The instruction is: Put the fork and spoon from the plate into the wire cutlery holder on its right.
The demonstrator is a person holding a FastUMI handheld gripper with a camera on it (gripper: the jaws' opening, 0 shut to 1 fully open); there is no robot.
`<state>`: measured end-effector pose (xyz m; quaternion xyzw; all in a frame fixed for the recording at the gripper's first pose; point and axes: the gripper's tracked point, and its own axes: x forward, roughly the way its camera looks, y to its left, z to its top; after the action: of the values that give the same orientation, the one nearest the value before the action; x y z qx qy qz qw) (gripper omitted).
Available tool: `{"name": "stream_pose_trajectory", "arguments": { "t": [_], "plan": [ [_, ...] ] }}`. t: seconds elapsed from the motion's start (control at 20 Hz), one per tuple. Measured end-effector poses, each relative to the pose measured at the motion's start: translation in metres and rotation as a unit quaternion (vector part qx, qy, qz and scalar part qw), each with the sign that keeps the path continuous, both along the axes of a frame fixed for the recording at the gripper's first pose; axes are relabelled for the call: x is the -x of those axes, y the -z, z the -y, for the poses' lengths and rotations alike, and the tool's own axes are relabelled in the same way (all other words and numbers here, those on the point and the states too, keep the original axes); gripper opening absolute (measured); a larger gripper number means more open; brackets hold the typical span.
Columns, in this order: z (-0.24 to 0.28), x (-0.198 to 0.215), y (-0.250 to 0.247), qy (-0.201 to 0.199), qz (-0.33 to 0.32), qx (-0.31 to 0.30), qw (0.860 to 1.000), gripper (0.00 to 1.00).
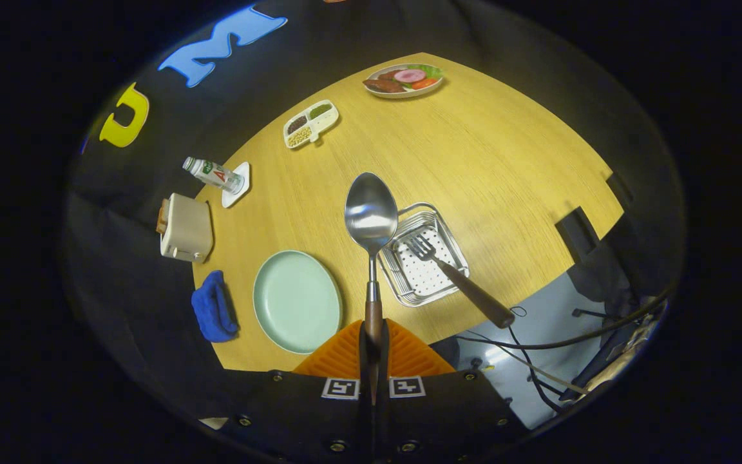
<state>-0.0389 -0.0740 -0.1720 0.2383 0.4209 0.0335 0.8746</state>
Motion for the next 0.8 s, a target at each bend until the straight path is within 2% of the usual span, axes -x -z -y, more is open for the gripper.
{"name": "stream_pose_trajectory", "arguments": {
  "t": [0.2, 0.8],
  "plan": [
    [0.010, 0.011, 0.020, 0.006, -0.028, 0.000, 1.000, 0.03],
    [0.008, 0.010, 0.046, -0.038, -0.118, 0.019, 0.992, 0.03]
  ]
}}
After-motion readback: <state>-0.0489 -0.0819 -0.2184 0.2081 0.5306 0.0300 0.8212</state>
